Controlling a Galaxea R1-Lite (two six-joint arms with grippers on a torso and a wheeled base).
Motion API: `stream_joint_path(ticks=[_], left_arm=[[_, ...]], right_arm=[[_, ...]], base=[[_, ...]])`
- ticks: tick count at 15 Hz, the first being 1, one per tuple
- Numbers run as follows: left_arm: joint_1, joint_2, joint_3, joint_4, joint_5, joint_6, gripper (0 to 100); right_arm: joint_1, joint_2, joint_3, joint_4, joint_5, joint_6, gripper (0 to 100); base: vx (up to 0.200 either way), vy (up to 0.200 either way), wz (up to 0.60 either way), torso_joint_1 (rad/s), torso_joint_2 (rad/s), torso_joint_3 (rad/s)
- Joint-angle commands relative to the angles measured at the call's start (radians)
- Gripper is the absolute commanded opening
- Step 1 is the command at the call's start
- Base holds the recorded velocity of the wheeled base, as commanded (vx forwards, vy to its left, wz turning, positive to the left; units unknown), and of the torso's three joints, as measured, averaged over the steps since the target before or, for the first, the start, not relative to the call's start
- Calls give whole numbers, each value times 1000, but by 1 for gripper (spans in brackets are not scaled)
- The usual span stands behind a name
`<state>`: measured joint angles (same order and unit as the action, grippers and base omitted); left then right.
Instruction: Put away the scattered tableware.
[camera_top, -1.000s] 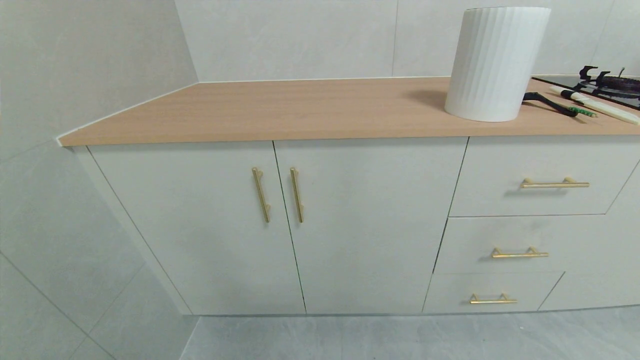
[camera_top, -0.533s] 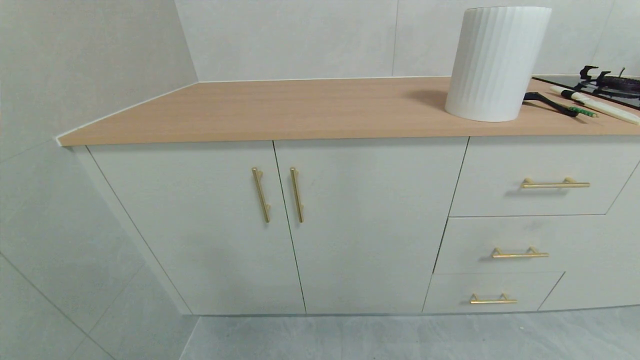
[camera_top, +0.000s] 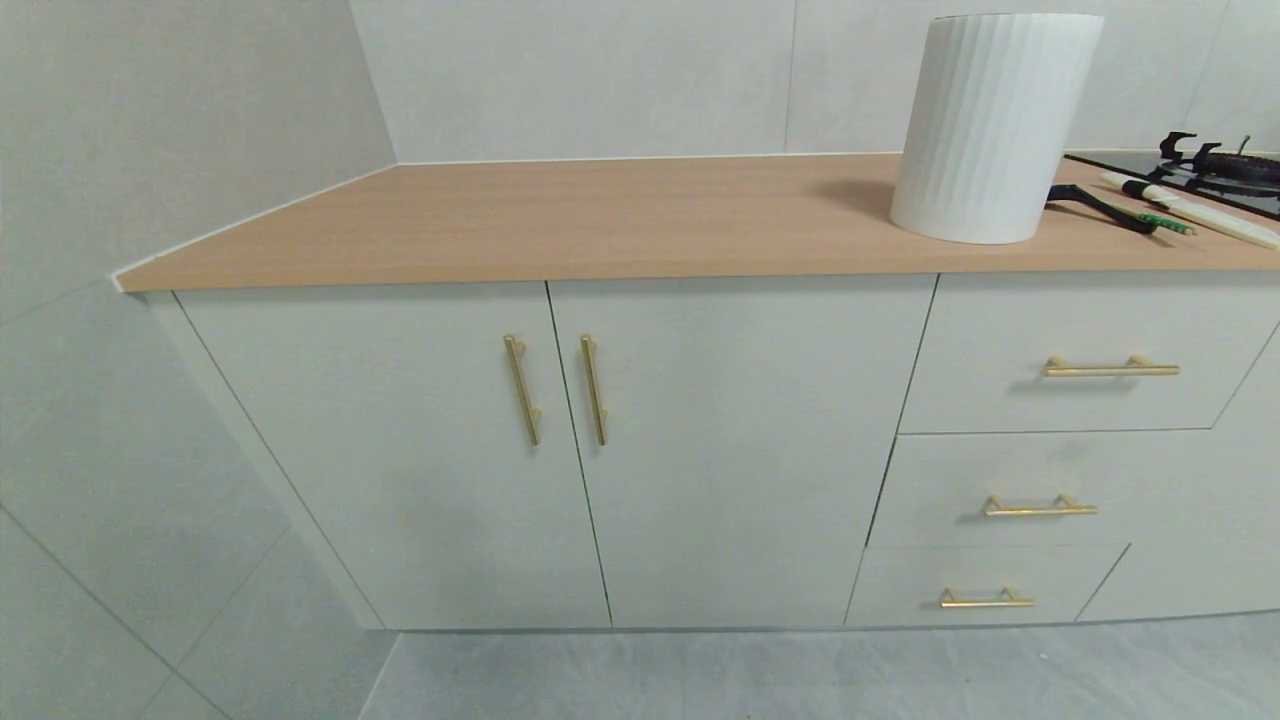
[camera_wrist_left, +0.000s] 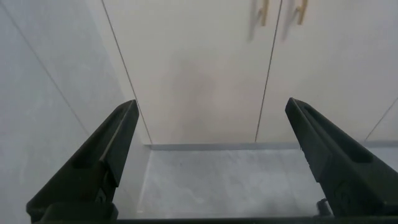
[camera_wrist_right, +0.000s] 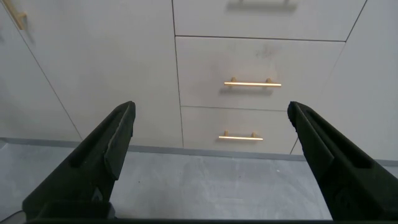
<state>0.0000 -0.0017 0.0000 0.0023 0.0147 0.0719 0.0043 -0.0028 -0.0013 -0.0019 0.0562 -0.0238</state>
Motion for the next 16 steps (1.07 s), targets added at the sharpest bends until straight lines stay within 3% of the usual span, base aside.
stream_joint_path(ticks=[1,3,7,16], left_arm=[[0,2,0,4,-13,19,100],[0,2,0,2,-24,40,100],[0,3,0,2,-21,-34,100],[0,3,0,2,-22,-50,100]], right_arm=[[0,3,0,2,1,-1,100],[0,3,0,2,1,-1,100],[0,3,0,2,1,-1,100],[0,3,0,2,1,-1,100]], base=[[0,0,0,0,0,0],[0,0,0,0,0,0],[0,0,0,0,0,0],[0,0,0,0,0,0]])
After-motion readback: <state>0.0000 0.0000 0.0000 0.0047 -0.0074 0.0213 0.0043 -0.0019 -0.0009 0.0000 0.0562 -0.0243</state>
